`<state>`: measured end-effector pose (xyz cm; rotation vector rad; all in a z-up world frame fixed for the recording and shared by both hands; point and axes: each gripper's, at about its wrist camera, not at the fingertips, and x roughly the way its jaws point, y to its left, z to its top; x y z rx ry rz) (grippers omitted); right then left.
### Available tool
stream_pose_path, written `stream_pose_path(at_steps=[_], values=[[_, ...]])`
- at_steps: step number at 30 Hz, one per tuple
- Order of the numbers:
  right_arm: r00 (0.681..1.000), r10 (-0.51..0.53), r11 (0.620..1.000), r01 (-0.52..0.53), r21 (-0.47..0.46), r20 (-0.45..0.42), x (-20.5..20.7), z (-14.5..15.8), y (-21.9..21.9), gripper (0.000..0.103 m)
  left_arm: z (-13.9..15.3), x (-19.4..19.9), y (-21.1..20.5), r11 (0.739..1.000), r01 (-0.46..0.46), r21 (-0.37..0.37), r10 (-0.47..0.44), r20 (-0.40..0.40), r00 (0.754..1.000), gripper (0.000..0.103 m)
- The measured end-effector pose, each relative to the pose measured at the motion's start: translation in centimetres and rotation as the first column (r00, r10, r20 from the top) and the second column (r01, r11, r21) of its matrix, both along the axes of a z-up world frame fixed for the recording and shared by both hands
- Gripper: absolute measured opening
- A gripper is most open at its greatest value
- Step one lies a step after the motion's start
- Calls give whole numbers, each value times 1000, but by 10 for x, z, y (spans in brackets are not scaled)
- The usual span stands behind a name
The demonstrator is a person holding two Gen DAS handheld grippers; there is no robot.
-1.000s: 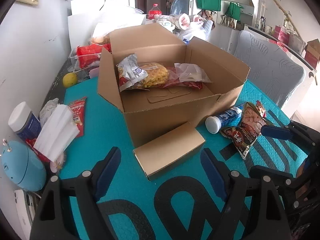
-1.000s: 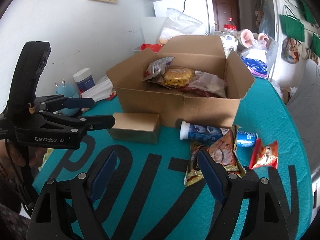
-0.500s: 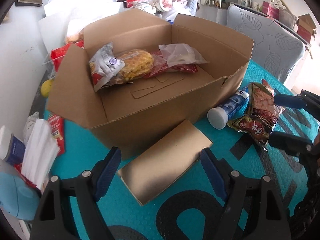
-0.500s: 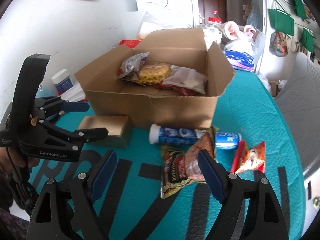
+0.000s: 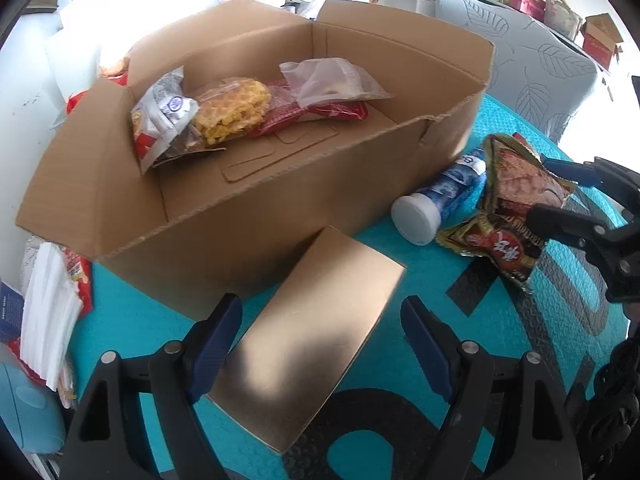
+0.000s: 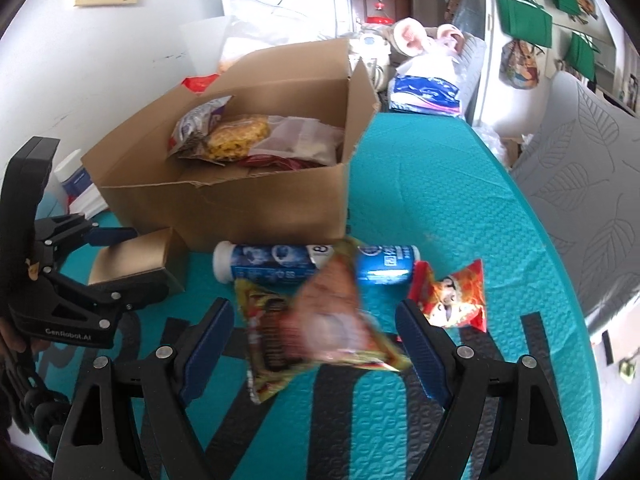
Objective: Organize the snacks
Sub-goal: 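Grasp the small gold box with the left gripper while the right gripper grasps the brown chip bag, then lift the gold box and brown chip bag with both grippers over the cardboard box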
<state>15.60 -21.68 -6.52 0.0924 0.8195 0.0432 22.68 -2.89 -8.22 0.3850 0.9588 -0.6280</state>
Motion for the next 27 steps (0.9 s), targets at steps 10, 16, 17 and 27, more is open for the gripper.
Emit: stream_pose_path(at_steps=[10, 16, 17, 27], values=[[999, 21, 994, -17, 106, -35, 0, -14, -9, 84, 4, -16, -6, 994, 13, -111, -13, 1, 1000, 54], [998, 51, 983, -43, 178, -42, 4, -28, -5, 58, -8, -13, -1, 989, -76, -128, 64, -93, 994, 47], [997, 60, 978, -51, 201, -43, 4, -29, -5, 51, -8, -15, -2, 990, -78, -121, 68, -91, 994, 47], [994, 107, 975, -99, 197, -29, -8, -24, 3, 42, -9, -38, 1, 988, -95, -123, 78, -133, 988, 47]])
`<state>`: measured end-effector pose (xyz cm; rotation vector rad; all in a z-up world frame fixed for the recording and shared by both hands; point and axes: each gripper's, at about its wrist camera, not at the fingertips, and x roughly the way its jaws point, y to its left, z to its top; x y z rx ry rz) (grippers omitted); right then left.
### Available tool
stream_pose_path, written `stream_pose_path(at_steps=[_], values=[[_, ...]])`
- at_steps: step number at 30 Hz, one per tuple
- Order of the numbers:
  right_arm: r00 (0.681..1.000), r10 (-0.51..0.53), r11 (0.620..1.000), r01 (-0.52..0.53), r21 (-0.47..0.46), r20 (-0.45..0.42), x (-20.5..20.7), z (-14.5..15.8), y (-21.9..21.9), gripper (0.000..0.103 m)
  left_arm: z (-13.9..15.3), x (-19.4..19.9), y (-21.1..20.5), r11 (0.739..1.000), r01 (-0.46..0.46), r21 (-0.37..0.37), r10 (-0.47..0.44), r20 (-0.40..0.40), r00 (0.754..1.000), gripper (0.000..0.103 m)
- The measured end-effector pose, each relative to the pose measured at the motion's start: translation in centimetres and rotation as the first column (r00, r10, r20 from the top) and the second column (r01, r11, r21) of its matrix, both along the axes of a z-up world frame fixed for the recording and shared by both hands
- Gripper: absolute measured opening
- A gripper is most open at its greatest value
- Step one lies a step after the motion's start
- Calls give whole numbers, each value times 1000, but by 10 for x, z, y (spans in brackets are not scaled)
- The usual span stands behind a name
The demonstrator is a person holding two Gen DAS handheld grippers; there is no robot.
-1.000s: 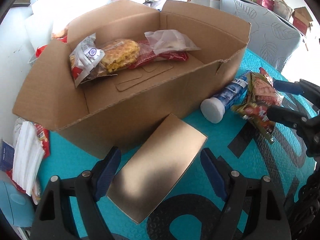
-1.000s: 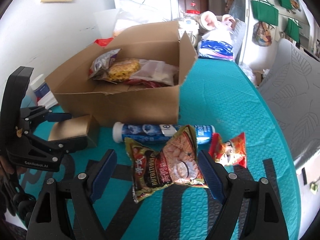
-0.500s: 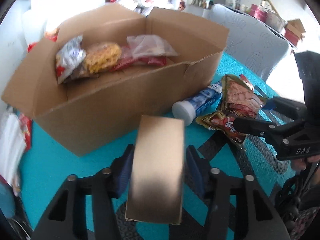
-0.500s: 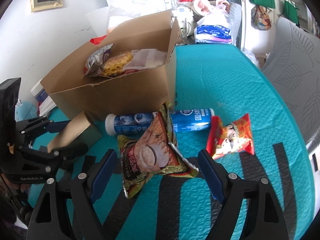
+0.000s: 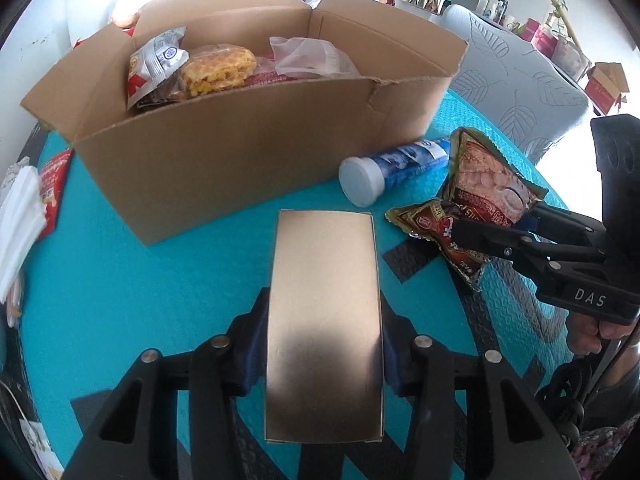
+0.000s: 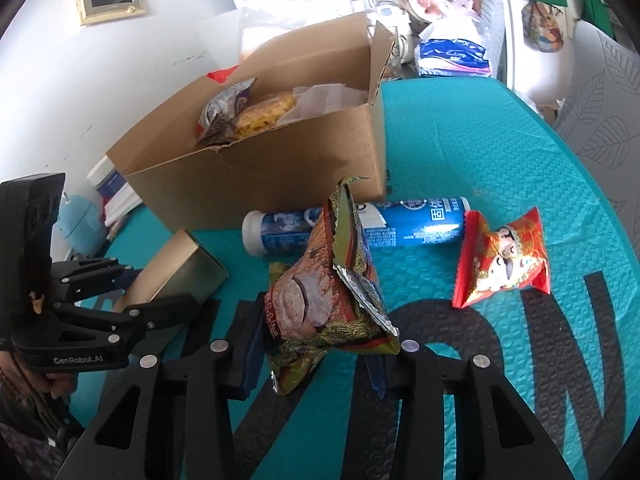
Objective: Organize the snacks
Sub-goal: 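Lift the gold box and brown chip bag with both grippers over the cardboard box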
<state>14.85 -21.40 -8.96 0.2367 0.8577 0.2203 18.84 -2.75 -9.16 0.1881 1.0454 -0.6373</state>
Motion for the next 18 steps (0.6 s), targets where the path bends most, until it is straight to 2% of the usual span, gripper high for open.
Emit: stream_pose_path(at_steps=[4, 11, 15, 18], values=[[1000, 24, 1000, -24, -1, -8, -12, 0, 2, 42, 0, -12, -1, 1000, 10, 15, -9, -7, 1000, 47], [998, 62, 998, -63, -14, -33, -29, 4, 6, 42, -2, -26, -4, 1000, 9, -3, -9, -35, 999, 47], [996, 84, 996, -85, -27, -35, -35, 4, 8, 42, -2, -27, -9, 1000, 6, 22, -6, -11, 1000, 47], [996, 86, 995, -87, -41, -36, -33, 1, 13, 47, -3, -31, -21, 996, 25, 84, -29, 41, 999, 47]])
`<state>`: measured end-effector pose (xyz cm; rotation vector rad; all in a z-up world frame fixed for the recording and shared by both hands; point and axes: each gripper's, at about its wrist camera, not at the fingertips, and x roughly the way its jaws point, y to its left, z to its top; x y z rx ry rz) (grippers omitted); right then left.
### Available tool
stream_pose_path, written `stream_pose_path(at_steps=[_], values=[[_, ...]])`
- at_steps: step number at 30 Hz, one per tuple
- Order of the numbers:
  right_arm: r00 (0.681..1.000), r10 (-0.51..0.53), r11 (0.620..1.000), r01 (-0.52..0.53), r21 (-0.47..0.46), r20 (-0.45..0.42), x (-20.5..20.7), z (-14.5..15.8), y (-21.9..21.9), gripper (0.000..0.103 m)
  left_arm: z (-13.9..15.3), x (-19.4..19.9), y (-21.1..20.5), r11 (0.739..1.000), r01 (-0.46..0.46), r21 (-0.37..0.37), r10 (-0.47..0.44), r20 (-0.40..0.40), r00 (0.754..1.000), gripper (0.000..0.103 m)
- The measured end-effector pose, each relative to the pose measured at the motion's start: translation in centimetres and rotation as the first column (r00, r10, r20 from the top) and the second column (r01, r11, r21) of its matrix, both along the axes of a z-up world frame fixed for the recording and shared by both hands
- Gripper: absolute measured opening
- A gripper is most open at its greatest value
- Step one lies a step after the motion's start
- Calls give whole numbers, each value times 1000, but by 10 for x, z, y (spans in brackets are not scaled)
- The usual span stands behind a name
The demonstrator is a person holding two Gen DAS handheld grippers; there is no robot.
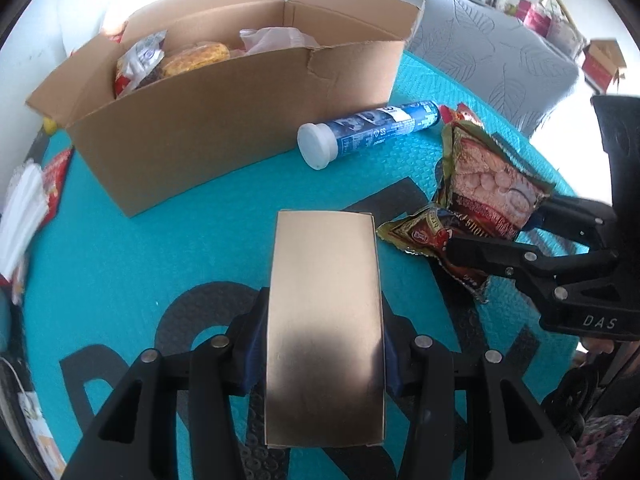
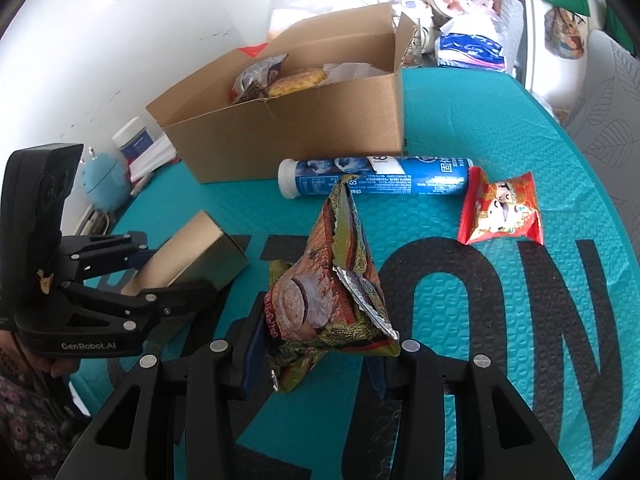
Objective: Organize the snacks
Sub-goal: 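Lift the gold box and brown chip bag with both grippers over the cardboard box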
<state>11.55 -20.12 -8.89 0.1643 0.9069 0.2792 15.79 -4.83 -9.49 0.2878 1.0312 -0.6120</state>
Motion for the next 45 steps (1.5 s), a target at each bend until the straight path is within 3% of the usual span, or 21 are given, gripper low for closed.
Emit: stream_pose_path(at_steps=[2, 6, 12, 17, 21, 31, 38, 45], values=[[1000, 5, 1000, -5, -21, -10, 2, -5, 6, 51, -1, -2, -5, 1000, 5, 25, -6, 36, 999, 48], [1000, 16, 997, -15, -72, 25, 4, -5, 16, 51, -1, 3, -4, 999, -31, -10, 31, 32, 999, 48], [1000, -6, 1000, 6, -21, 21, 7, -6, 12, 44, 2, -2, -5, 999, -34, 26, 32, 81, 996, 44], [999, -32, 999, 31, 4, 25, 4, -3, 7, 42, 5, 0, 4, 998, -55, -14, 55, 34, 998, 44], [1000, -22, 998, 21, 52, 16, 1, 0, 5, 38, 8, 0, 4, 997, -68, -30, 68, 29, 997, 44], [999, -24, 998, 22, 61, 33, -5, 9, 15, 34, 17, 1, 14, 989, -129, -67, 131, 28, 991, 44], [997, 21, 998, -24, 51, 69, -7, 24, 26, 34, 34, 1, 15, 988, -129, -85, 136, 93, 986, 44], [989, 73, 997, -73, -6, 132, -2, 48, 30, 34, 63, 8, 20, 979, -139, -150, 164, 165, 973, 44]])
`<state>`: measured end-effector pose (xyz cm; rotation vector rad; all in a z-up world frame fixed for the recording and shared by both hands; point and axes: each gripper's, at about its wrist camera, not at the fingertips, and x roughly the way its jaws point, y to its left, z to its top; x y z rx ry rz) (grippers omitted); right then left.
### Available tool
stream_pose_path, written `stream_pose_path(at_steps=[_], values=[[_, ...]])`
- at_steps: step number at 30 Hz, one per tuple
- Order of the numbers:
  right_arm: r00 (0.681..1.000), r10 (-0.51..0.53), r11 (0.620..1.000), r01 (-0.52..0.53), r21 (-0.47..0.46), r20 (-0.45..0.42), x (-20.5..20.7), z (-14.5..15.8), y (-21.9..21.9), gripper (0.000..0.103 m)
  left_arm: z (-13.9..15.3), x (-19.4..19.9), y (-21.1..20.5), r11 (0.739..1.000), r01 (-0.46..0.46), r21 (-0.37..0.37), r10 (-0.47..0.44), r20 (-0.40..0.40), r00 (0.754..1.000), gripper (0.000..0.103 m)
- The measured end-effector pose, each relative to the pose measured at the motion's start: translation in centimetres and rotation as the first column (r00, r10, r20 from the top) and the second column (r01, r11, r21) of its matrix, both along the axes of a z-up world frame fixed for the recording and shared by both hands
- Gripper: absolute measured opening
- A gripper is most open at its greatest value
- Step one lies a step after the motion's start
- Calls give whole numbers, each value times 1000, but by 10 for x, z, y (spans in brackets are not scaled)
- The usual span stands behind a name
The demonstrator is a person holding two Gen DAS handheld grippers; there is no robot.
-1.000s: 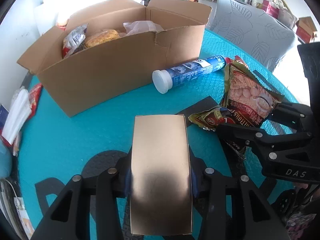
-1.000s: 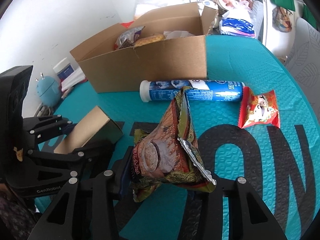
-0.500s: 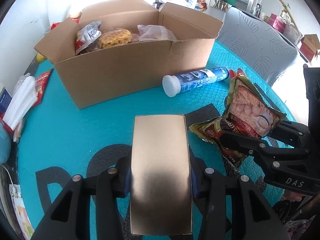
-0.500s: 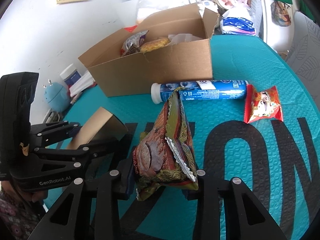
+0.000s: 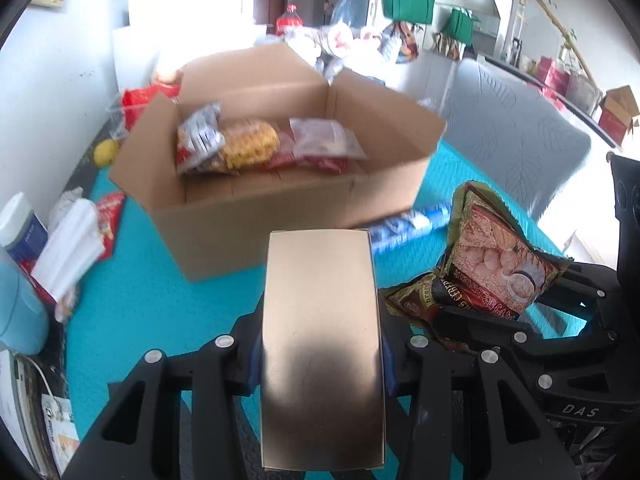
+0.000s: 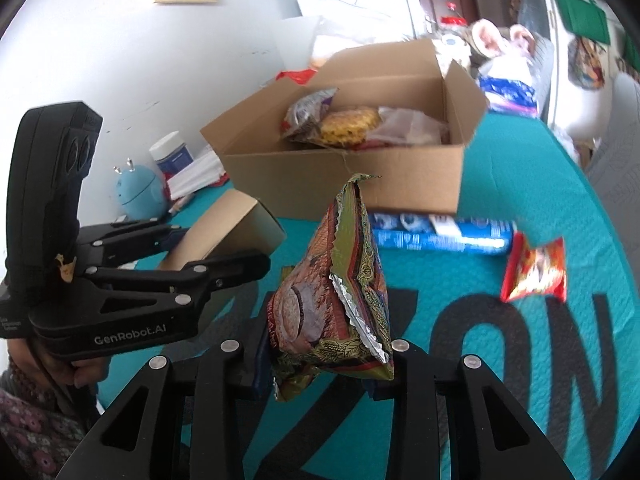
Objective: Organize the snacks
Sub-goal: 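Lift the gold box and brown chip bag with both grippers over the cardboard box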
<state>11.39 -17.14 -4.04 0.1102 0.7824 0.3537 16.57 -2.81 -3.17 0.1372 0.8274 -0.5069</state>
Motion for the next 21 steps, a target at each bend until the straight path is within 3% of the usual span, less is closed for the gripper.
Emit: stream_pose_path(at_steps=[11, 21], values=[[989, 25, 999, -21, -24, 146, 19, 50, -1, 34, 65, 20, -4, 1000, -4, -27, 9, 198, 980, 44], [967, -12, 999, 21, -35, 256, 40, 97, -10, 34, 114, 50, -21, 998, 32, -55, -13, 309, 951, 44]])
